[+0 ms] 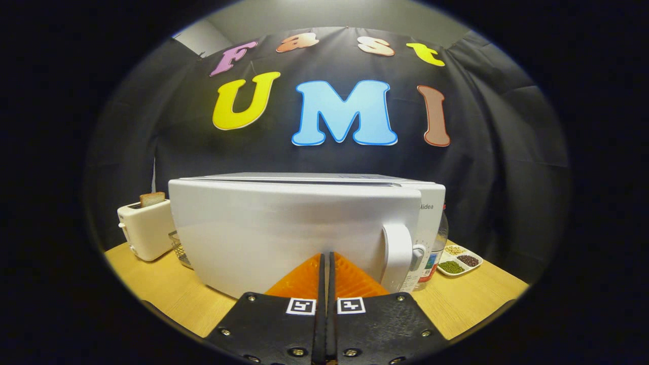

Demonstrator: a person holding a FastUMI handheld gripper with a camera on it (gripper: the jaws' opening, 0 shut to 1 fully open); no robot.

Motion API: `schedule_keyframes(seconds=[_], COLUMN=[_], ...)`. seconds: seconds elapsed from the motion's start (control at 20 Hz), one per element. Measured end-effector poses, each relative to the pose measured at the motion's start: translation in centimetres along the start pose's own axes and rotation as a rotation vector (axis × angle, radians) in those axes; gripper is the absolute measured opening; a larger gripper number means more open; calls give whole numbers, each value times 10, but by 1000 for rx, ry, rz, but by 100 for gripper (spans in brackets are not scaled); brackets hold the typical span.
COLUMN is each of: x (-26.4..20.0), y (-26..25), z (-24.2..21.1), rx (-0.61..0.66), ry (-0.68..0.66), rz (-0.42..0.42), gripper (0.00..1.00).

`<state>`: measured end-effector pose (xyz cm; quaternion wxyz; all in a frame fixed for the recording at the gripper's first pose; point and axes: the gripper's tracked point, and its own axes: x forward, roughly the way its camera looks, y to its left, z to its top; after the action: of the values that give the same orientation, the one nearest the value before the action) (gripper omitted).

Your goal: Open the microwave, put the food inside, and close the microwave door.

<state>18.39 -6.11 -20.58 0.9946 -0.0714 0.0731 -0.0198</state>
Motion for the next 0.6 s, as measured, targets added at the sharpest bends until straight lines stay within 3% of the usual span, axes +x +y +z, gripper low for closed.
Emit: schedule_keyframes(seconds=[0.15, 0.6], x=[24, 35], y=[-8, -10], z=[-7, -3], rx=[15, 5], ry=[30, 39], rz=[-34, -105], gripper=[1, 4])
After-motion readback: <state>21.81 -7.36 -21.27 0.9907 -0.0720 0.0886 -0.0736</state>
